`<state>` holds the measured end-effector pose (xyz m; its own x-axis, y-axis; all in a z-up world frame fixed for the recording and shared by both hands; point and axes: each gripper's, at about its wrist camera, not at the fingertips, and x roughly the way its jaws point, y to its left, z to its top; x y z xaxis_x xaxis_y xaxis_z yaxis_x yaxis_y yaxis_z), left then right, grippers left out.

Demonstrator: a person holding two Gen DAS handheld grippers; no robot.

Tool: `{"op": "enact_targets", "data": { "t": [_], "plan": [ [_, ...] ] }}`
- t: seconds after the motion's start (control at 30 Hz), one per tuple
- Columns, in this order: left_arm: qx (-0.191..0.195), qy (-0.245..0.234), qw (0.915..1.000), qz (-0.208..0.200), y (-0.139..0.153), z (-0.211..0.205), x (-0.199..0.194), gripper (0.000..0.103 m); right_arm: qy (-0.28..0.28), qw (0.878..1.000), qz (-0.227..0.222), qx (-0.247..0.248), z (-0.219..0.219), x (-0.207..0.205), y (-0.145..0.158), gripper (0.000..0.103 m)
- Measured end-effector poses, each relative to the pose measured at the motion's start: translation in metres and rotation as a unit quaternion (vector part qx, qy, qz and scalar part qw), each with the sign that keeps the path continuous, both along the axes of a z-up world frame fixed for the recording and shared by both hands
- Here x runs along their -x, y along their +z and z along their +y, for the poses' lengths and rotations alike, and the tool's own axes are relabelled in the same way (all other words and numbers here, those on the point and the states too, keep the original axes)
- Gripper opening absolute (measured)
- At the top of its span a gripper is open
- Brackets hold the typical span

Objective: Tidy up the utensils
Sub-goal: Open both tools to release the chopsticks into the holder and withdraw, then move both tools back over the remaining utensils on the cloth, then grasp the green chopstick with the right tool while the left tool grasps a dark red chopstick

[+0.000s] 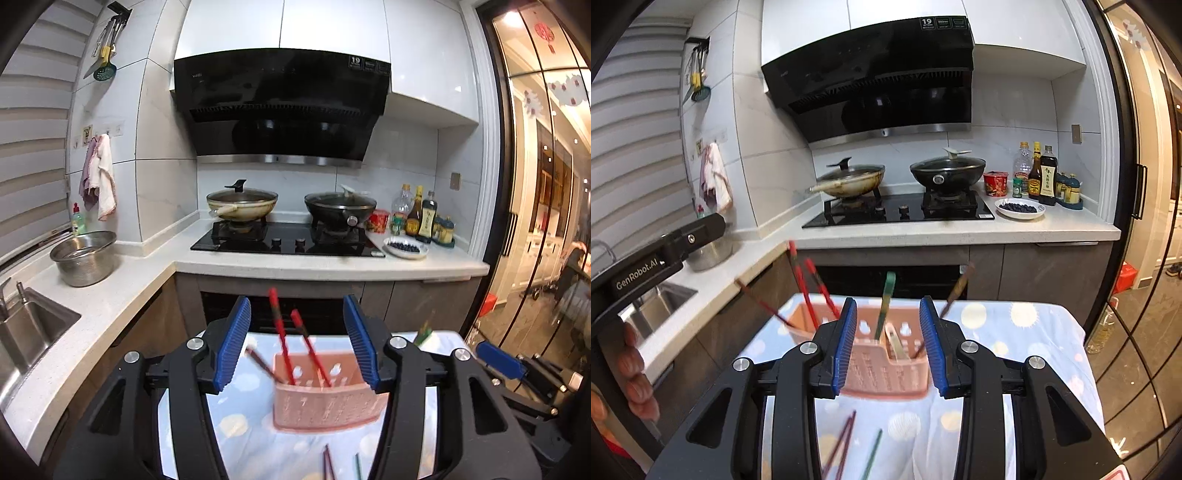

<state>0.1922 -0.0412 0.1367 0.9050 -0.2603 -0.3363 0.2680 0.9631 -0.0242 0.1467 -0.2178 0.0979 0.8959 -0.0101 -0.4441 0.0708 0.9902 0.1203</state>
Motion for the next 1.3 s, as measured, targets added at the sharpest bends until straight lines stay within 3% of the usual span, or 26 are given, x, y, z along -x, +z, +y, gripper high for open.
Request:
{"op": "enact_targets", "data": {
  "t": [0.1,0.27,0.4,0.6,0.77,0.87,1.1,1.3],
  "plan": [
    [-0.044,0.009,0.9987,0.022,-0.024,0.002,0.015,0.050,-0.001,1.000,0.022,0.022,0.010,0.022,-0.021,0.035],
    [-0.094,0.001,0.9892,0.112,-0.090,0.010,0.034,0.050,0.011,0.997,0.078,0.019,0.024,0.057,-0.067,0.035],
    [-0.089,-0.007,0.9795,0.181,-0.140,0.021,0.054,0.050,0.019,0.992,0.127,0.008,0.033,0.083,-0.107,0.035],
    [-0.090,-0.006,0.9667,0.240,-0.196,0.032,0.084,0.050,0.035,0.981,0.192,-0.007,0.054,0.117,-0.165,0.035],
    [-0.078,0.001,0.9560,0.283,-0.232,0.044,0.106,0.050,0.057,0.973,0.222,-0.011,0.078,0.130,-0.194,0.035],
    [-0.074,0.003,0.9516,0.298,-0.245,0.049,0.119,0.050,0.067,0.971,0.229,-0.005,0.091,0.132,-0.202,0.035],
    [-0.076,-0.002,0.9534,0.292,-0.239,0.048,0.130,0.050,0.065,0.972,0.225,0.029,0.103,0.130,-0.203,0.031],
    [-0.077,-0.015,0.9533,0.292,-0.239,0.039,0.135,0.050,0.058,0.973,0.223,0.035,0.098,0.131,-0.202,0.011]
  ]
}}
